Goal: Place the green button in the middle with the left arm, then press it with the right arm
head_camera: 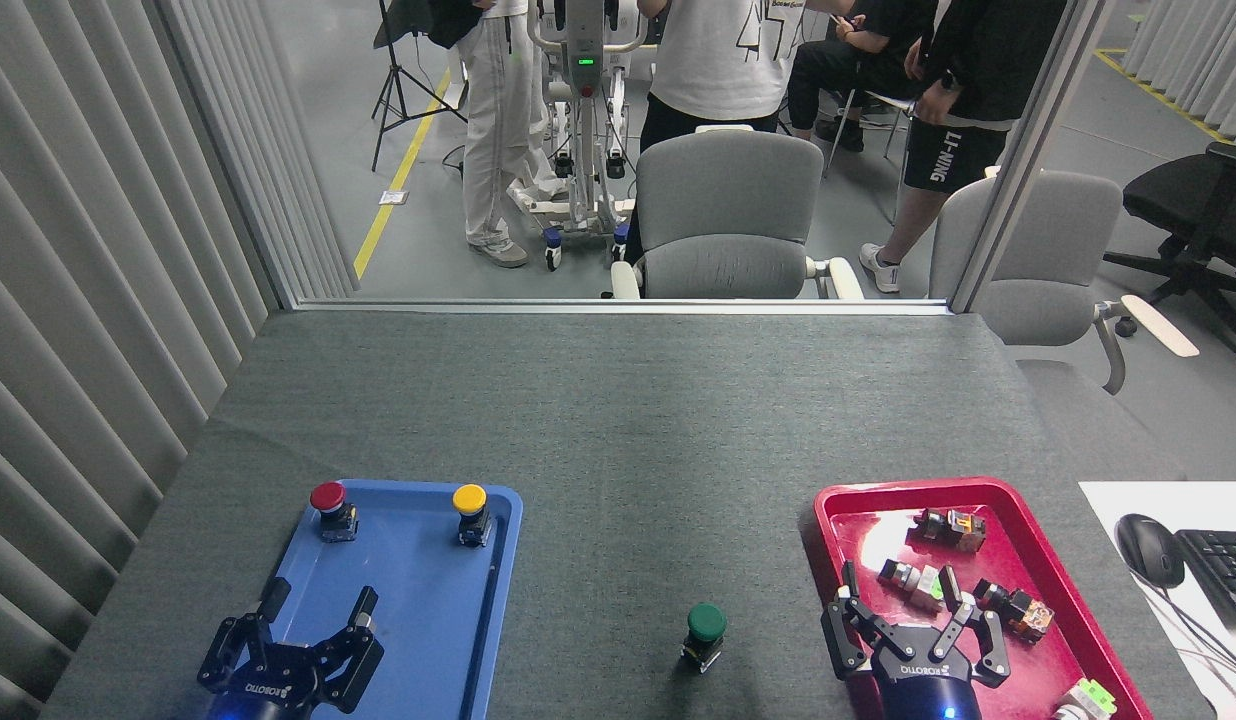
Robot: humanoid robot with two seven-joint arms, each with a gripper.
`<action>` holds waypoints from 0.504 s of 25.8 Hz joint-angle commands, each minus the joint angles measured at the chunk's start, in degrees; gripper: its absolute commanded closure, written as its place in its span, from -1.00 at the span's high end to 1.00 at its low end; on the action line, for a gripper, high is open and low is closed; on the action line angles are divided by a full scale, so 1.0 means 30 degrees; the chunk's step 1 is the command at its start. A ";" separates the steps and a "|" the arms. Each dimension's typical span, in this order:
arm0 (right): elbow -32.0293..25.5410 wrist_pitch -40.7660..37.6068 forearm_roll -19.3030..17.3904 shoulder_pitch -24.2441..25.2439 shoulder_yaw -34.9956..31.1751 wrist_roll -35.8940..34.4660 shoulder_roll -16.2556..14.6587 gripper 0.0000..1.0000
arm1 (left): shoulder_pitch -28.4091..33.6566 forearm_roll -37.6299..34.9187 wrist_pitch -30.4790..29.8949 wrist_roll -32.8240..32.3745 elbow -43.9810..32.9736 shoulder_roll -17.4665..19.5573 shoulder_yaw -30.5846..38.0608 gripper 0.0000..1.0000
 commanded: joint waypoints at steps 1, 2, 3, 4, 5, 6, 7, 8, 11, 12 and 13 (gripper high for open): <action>-0.0138 -0.0058 -0.0025 0.0347 -0.0116 0.0058 0.0038 1.00 | -0.0033 -0.0002 0.0003 -0.0028 0.0001 0.0004 -0.0023 0.99; -0.0197 -0.0058 -0.0025 0.0347 -0.0116 0.0029 0.0038 1.00 | -0.0033 -0.0002 0.0033 -0.0028 0.0001 0.0004 -0.0023 0.99; -0.0226 -0.0058 -0.0025 0.0347 -0.0116 0.0058 0.0038 1.00 | -0.0033 -0.0002 0.0033 -0.0028 0.0001 0.0004 -0.0023 0.99; -0.0226 -0.0087 -0.0025 0.0347 -0.0116 0.0058 0.0009 1.00 | -0.0033 -0.0002 0.0033 -0.0028 0.0001 0.0004 -0.0023 0.99; -0.0255 -0.0146 -0.0025 0.0347 -0.0145 0.0058 0.0038 1.00 | -0.0033 -0.0003 0.0033 -0.0028 0.0001 0.0004 -0.0023 0.99; -0.0255 -0.0292 -0.0025 0.0347 -0.0116 0.0058 0.0038 1.00 | -0.0033 -0.0002 0.0062 -0.0028 0.0030 0.0004 0.0006 0.99; -0.0285 -0.0409 -0.0025 0.0347 -0.0116 0.0058 -0.0020 1.00 | -0.0033 -0.0032 0.0062 -0.0028 0.0001 0.0004 -0.0023 0.99; -0.0285 -0.0468 -0.0025 0.0347 -0.0116 0.0058 -0.0050 1.00 | -0.0033 -0.0032 0.0091 -0.0028 0.0001 0.0004 -0.0023 0.99; -0.0343 -0.0468 -0.0025 0.0347 -0.0116 -0.0059 0.0067 1.00 | -0.0033 -0.0032 0.0120 -0.0028 0.0030 0.0004 -0.0023 0.99; -0.0519 -0.0468 -0.0025 0.0347 -0.0145 -0.0088 0.0126 1.00 | -0.0033 -0.0032 0.0120 -0.0028 0.0030 0.0034 -0.0023 0.99; -0.0578 -0.0468 -0.0025 0.0347 -0.0145 -0.0059 0.0214 1.00 | -0.0033 -0.0032 0.0120 -0.0028 0.0030 0.0034 -0.0023 0.99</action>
